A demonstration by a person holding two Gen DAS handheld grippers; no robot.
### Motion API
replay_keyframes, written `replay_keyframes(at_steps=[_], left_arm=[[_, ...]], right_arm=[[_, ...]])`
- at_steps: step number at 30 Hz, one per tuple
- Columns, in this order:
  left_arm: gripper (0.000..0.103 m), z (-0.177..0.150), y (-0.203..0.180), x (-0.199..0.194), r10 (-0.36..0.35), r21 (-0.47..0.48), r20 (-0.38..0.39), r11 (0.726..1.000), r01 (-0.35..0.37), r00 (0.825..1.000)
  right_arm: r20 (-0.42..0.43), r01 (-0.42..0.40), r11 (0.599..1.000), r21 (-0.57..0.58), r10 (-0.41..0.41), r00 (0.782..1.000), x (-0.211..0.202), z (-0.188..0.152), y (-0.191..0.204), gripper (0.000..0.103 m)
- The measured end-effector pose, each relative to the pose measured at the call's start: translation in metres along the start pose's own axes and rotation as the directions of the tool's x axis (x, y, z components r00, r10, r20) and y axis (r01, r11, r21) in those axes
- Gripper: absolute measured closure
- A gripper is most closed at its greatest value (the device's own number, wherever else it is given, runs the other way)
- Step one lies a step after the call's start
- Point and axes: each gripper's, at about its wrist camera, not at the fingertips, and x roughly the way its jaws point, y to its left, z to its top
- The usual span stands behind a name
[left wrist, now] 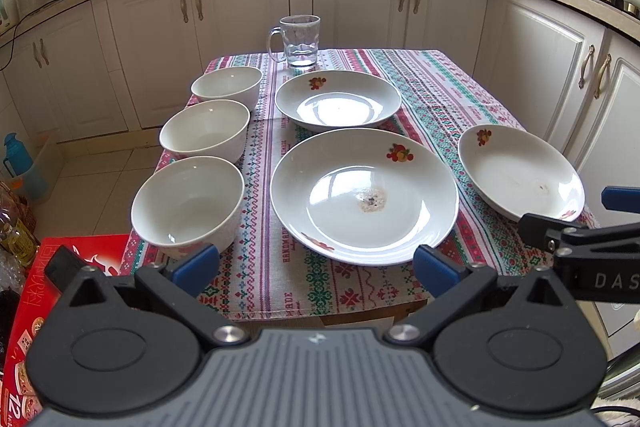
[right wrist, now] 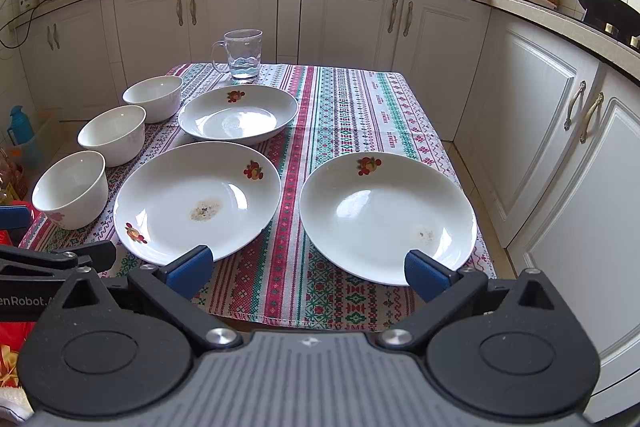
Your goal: Organize plates and bowls
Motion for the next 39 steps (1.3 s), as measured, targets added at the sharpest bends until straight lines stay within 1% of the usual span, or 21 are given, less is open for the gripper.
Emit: replay_keyframes(at_steps=[18,28,31,34,37,39], left_arm=[[0.001,0.001,0.002,-0.001,-0.006,0.007,0.010,1.000,0.006,1.000],[0.001,0.003,0.004,0.005,-0.052,-0.005,-0.021,0.999,0.052,0.998],[0.001,0.005,0.003,0.009,-0.067,0.006,-0.028,0.998,0.067,0.997],[0.001,0.010,-0.001,0.010,-0.043,0.042,-0.003,0.998,0.043,0.999],[0.001,0.018,0.001,0.013,-0.044,0.052,0.012,0.998,0.044,0.999],[0.001,0.022,0.001,0.016,-0.038,0.080,0.024,0.996,0.036,0.999]], right_arm=[[0.002,-0.001,1.000,-0.008,0.001,1.000,0.000,0.001,0.001,0.000],[0.012,-0.004,1.000,-0.013,0.004,1.000,0.000,0.003,-0.001,0.000],[0.016,-0.002,1.000,-0.023,0.002,1.000,0.000,0.005,-0.002,0.000],[0.026,-0.005,0.999,-0.034,0.006,1.000,0.000,0.006,-0.006,0.000],[0.043,-0.005,0.999,-0.045,0.007,0.999,0.000,0.009,-0.015,0.000],[0.056,0.001,0.998,-0.056,0.002,0.998,0.002,0.011,-0.023,0.000]])
